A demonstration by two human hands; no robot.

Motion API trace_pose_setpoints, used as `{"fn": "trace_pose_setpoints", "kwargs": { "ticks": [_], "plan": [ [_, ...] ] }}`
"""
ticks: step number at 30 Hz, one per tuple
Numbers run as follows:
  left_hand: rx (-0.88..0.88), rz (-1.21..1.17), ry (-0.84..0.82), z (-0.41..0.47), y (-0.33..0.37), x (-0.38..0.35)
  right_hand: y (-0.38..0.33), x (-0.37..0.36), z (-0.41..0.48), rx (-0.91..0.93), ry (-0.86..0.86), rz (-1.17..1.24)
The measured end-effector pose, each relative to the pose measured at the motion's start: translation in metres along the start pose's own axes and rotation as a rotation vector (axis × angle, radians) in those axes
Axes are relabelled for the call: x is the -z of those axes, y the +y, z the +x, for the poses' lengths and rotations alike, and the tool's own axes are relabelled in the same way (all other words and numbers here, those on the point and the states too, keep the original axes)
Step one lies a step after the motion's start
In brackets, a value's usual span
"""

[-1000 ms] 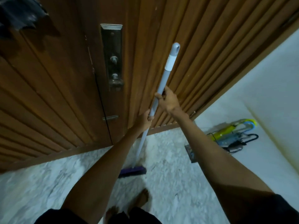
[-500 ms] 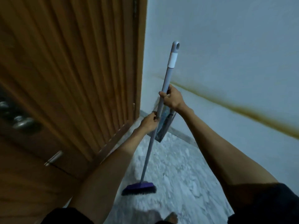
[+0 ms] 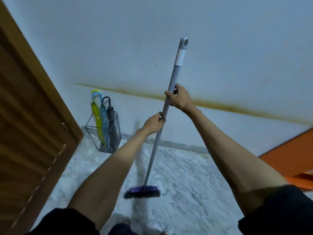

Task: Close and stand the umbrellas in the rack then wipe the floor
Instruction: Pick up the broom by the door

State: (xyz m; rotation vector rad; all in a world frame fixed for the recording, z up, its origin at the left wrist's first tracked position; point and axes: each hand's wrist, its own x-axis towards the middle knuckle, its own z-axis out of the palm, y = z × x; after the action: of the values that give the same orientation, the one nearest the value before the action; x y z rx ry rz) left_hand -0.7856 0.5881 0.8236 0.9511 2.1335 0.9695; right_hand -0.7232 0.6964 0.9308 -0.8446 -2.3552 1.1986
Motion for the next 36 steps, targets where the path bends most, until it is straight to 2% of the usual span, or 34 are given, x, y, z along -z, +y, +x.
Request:
{"fn": "trace_pose_setpoints", "kwargs": {
  "ticks": [8, 15, 23, 27, 31, 36],
  "plan": [
    [-0.002, -0.028, -0.052, 0.103, 0.057, -0.069, 0.069, 0.078, 0.058, -0.059, 0.084, 0.024],
    [0.022, -0.033, -0.122, 0.193, 0.08, -0.104, 0.131, 0.11, 0.132, -0.158, 0.092, 0.061],
    [0.136, -0.038, -0.182, 0.287, 0.074, -0.112, 0.177, 0.11, 0.215, -0.244, 0.033, 0.078],
    [0.162, -0.022, -0.186, 0.339, 0.038, -0.125, 0.186, 0.101, 0.241, -0.273, 0.053, 0.1],
    [0.185, 0.05, -0.149, 0.339, 0.058, -0.107, 0.19, 0.098, 0.26, -0.34, -0.023, 0.082],
    [0.205, 0.041, -0.103, 0.327, 0.06, -0.104, 0.2, 0.093, 0.258, -0.339, -0.131, 0.018]
  ]
}}
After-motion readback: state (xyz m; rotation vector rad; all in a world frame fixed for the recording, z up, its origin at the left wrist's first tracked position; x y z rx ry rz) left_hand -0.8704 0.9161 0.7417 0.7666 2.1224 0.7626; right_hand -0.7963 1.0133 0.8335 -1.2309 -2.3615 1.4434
